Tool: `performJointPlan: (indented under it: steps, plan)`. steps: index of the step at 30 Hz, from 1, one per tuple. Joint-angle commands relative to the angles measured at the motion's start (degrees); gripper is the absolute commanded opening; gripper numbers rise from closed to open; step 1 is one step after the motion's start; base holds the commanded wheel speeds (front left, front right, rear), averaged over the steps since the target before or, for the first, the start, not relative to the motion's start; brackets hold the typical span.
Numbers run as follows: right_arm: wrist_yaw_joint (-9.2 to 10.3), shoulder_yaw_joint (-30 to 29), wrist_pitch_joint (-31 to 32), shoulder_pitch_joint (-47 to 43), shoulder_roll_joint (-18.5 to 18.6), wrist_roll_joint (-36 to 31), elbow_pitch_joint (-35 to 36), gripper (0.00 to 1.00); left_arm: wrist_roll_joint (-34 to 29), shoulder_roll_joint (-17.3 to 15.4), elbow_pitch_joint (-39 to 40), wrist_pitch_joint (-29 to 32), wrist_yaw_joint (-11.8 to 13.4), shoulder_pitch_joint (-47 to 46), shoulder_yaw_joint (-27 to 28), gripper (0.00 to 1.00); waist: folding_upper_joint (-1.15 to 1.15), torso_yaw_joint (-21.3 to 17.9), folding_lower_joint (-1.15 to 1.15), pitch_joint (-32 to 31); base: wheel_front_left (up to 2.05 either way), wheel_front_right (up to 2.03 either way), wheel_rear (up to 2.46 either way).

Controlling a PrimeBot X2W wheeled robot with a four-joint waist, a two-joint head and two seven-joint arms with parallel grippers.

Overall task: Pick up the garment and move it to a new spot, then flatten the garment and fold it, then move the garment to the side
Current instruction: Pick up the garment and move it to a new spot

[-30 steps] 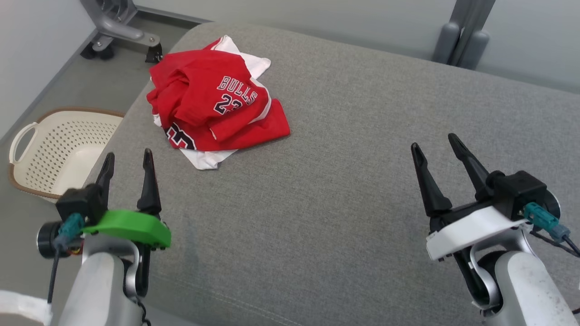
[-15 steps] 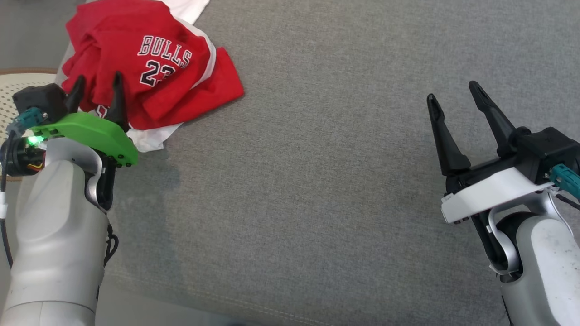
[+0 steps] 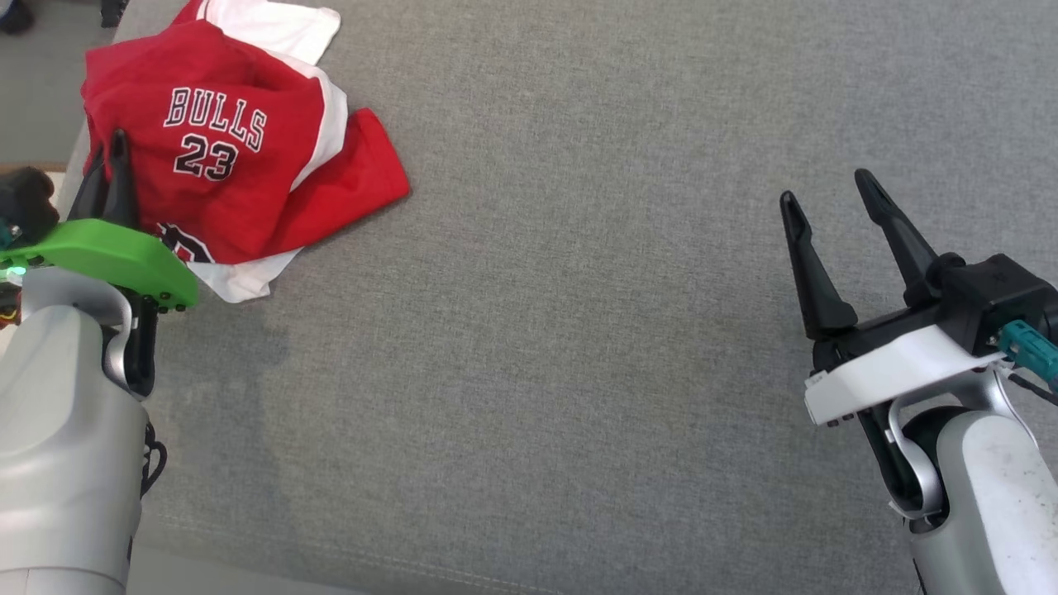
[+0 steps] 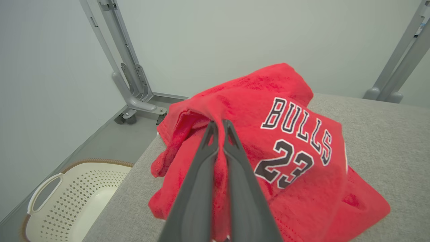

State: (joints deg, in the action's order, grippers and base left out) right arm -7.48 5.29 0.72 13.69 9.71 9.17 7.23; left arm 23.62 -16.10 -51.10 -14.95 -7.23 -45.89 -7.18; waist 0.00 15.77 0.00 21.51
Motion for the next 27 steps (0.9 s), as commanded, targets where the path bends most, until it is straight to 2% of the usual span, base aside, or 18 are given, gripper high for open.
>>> performJointPlan:
  steps: [1,8,12,16,21,27]
  plan:
    - [-0.03,0.0,-0.6,-1.3,-0.3,0.3,-0.4,1.0,-0.9,-0.9,2.6,-0.3,0.8,2.1,0.9,0.0,0.0,0.4,0.0,-5.2,0.0,0.0,0.0]
    - [-0.03,0.5,-2.0,-4.9,-1.5,1.3,-1.7,1.0,-1.8,-1.1,16.4,-0.3,3.5,13.7,4.2,0.0,0.0,-1.1,0.0,-12.6,0.0,0.0,0.0]
    - [-0.03,0.9,-2.6,-7.2,-2.5,1.9,-2.2,1.0,-2.7,-0.8,24.7,0.2,5.1,21.5,3.7,0.0,0.0,-2.8,0.0,-16.1,0.0,0.0,0.0]
    - [-0.03,1.1,-2.8,-8.9,-3.1,2.3,-2.3,1.0,-3.6,0.2,34.1,3.7,6.3,28.3,1.5,0.0,0.0,-5.6,0.0,-18.0,0.0,0.0,0.0]
    - [-0.03,1.1,-2.5,-9.5,-3.6,2.4,-1.8,1.0,-4.4,2.5,43.5,8.7,5.5,32.2,-3.9,0.0,0.0,-10.4,0.0,-17.8,0.0,0.0,0.0]
    - [-0.03,0.6,-2.5,-9.0,-4.0,2.3,-1.2,1.0,-5.1,7.4,46.2,12.2,2.9,29.6,-12.7,0.0,0.0,-18.0,0.0,-14.9,0.0,0.0,0.0]
